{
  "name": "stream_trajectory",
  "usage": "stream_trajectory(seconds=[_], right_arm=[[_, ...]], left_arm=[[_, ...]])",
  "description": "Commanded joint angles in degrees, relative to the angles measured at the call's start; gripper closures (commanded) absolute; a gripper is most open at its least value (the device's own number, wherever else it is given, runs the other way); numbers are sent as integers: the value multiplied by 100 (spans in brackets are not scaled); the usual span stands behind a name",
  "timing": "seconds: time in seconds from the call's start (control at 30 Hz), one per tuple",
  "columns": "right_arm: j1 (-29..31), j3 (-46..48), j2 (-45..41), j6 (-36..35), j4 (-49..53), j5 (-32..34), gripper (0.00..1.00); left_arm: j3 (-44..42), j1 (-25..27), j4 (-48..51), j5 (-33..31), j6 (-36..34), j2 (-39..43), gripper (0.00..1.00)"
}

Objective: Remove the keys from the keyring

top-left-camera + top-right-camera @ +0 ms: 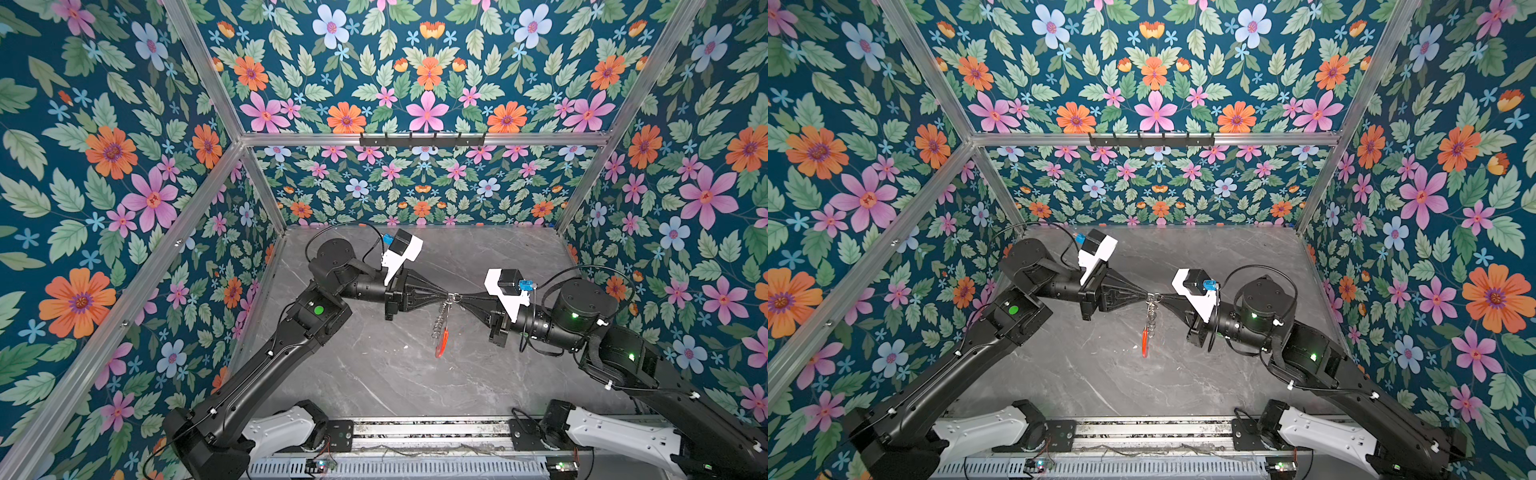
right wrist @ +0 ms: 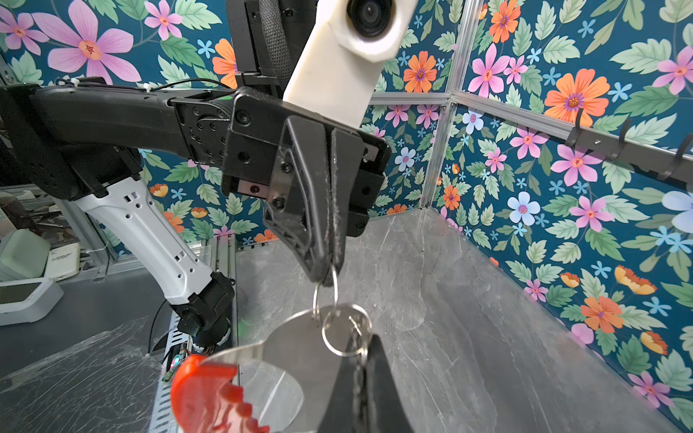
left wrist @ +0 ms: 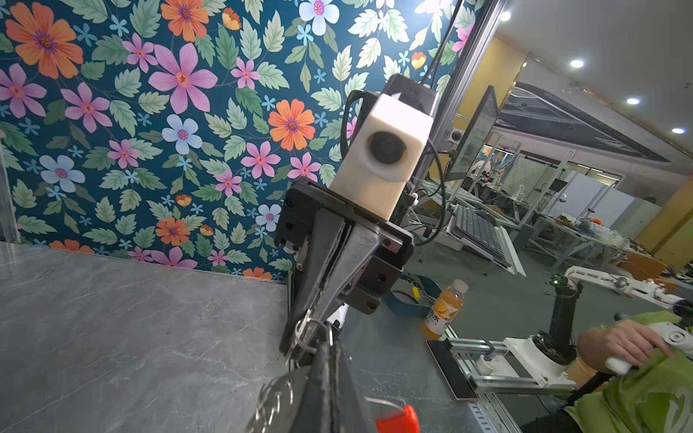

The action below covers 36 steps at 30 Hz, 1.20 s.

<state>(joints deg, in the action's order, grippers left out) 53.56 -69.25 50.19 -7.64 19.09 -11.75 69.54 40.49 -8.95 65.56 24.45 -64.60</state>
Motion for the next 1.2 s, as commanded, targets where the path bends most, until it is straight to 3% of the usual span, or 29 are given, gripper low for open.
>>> stream_trajectory(seconds=[0.0,0.23,1.17], right_arm=[[4,-25,-6,45,-123,70,100],[1,-18,6,79,-108,59,100],[36,-167,43,-79,-308,437,100]], left_arm=[[-21,-6,-76,-228,-154,77,100],[-23,-6,152,-785,-334,175,100],[189,-5,969,-1155,-626,71,100]])
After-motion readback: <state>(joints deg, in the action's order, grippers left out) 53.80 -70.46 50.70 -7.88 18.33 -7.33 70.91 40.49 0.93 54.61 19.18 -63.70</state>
